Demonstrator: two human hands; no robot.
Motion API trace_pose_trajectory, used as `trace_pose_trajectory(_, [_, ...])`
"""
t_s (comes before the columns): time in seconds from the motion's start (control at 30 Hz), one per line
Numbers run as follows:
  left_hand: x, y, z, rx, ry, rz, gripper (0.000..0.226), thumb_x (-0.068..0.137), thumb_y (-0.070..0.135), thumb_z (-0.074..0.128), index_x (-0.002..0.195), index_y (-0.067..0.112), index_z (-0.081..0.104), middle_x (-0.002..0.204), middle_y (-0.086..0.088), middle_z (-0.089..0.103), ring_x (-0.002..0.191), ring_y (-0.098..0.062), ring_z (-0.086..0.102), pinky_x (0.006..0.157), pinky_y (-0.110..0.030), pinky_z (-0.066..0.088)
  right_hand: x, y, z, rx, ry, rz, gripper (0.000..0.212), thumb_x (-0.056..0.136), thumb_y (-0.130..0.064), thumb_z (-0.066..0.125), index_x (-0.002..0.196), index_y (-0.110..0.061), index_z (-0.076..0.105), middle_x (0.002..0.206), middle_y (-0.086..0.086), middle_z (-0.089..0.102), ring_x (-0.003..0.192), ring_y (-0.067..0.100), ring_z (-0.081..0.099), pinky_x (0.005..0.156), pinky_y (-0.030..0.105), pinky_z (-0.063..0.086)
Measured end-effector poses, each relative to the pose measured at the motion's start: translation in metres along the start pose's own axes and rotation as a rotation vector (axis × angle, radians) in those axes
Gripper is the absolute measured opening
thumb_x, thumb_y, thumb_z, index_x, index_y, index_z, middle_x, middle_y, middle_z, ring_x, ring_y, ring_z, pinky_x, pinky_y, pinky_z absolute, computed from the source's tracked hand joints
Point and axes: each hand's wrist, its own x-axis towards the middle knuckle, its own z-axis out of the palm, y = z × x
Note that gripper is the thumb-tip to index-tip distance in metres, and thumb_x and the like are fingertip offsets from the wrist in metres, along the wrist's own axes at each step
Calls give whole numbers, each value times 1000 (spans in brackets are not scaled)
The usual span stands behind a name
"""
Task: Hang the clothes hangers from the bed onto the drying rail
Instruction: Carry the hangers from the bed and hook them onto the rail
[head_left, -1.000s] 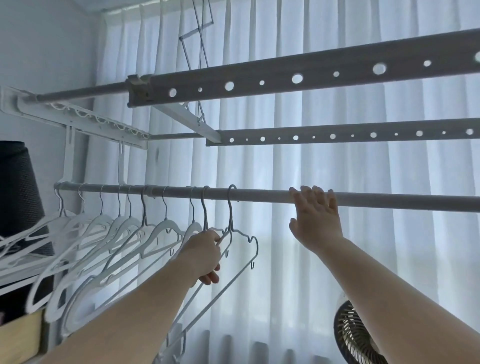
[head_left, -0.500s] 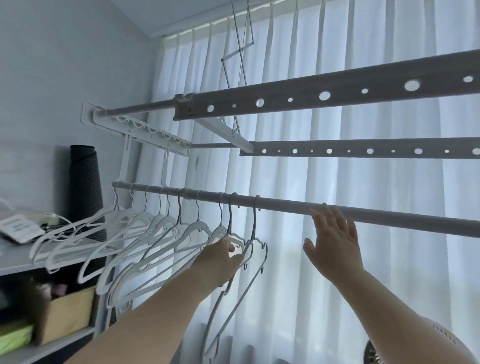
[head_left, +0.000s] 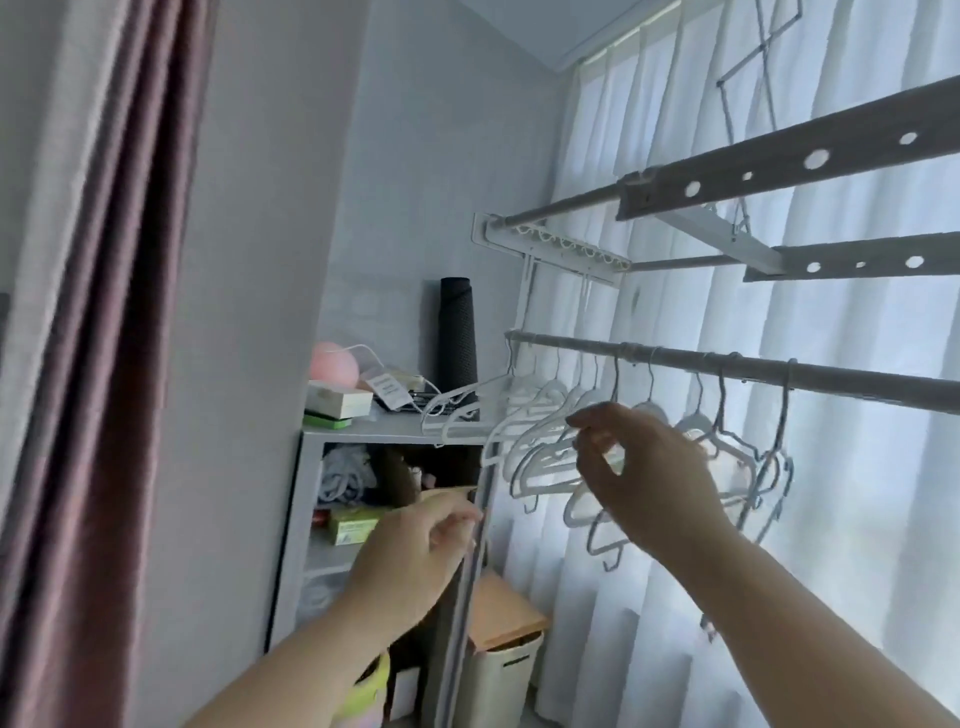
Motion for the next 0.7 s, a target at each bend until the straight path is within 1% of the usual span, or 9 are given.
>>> trace_pose_trajectory(0.13, [-61, -41, -77, 97, 118, -196, 34, 91, 13, 50, 72, 42, 53, 56, 12, 63, 64, -2, 61, 67, -14, 46, -12, -69, 43, 57, -253, -76, 26, 91, -20, 47, 112, -23, 62, 95, -5, 65, 100, 18, 57, 81, 25, 41])
trace_pose_trajectory(0.2, [-102, -64, -120, 137, 186, -315, 36, 90, 10, 51, 70, 39, 54, 53, 20, 63, 56, 2, 58, 67, -21, 46, -22, -106, 68, 149, -329, -92, 26, 91, -19, 47, 112, -22, 62, 84, -15, 57, 102, 14, 55, 83, 25, 41])
trace_pose_trajectory(0.27, [-154, -87, -168, 193, 250, -457, 36, 90, 8, 51, 69, 36, 55, 51, 22, 62, 50, 2, 56, 66, -26, 47, -34, -149, 94, 212, -405, -120, 25, 91, -18, 48, 111, -20, 62, 89, -13, 60, 101, 13, 56, 82, 26, 43])
trace_pose_trajectory(0.3, [-183, -95, -193, 228, 272, -536, 35, 91, 10, 50, 69, 36, 55, 49, 20, 62, 47, 3, 56, 65, -24, 46, -42, -172, 108, 245, -447, -130, 25, 90, -17, 49, 111, -19, 62, 93, -8, 63, 97, 12, 57, 80, 25, 44])
trace_pose_trajectory(0.4, [-281, -112, -270, 323, 373, -769, 34, 92, 15, 48, 68, 38, 52, 53, 10, 61, 42, 5, 54, 61, -20, 45, -77, -251, 150, 355, -594, -161, 24, 90, -14, 50, 109, -17, 63, 78, -9, 59, 72, 9, 55, 69, 24, 42])
trace_pose_trajectory(0.47, [-348, -117, -319, 421, 435, -907, 34, 93, 17, 45, 69, 40, 49, 61, 9, 61, 46, 2, 54, 63, -22, 45, -105, -308, 173, 413, -720, -207, 20, 90, -13, 49, 104, -18, 63, 80, -5, 60, 77, 16, 59, 73, 29, 45])
trace_pose_trajectory(0.53, [-414, -118, -362, 468, 505, -1058, 31, 93, 16, 42, 72, 37, 49, 65, 10, 60, 56, -3, 56, 65, -25, 46, -137, -365, 189, 493, -827, -242, 16, 89, -10, 50, 91, -21, 62, 77, -3, 60, 80, 23, 61, 72, 30, 44])
trace_pose_trajectory(0.63, [-508, -114, -412, 530, 616, -1278, 27, 91, 13, 42, 73, 32, 48, 68, 12, 57, 79, -18, 64, 72, -27, 46, -184, -443, 212, 573, -971, -289, 23, 89, -11, 50, 76, -28, 56, 71, -1, 61, 68, 22, 59, 61, 23, 42])
trace_pose_trajectory(0.7, [-563, -108, -436, 566, 681, -1391, 27, 90, 13, 43, 72, 33, 47, 74, 6, 60, 90, -23, 64, 76, -26, 46, -217, -493, 224, 594, -1099, -326, 17, 89, -12, 50, 79, -23, 59, 67, 1, 61, 52, 12, 57, 53, 21, 42])
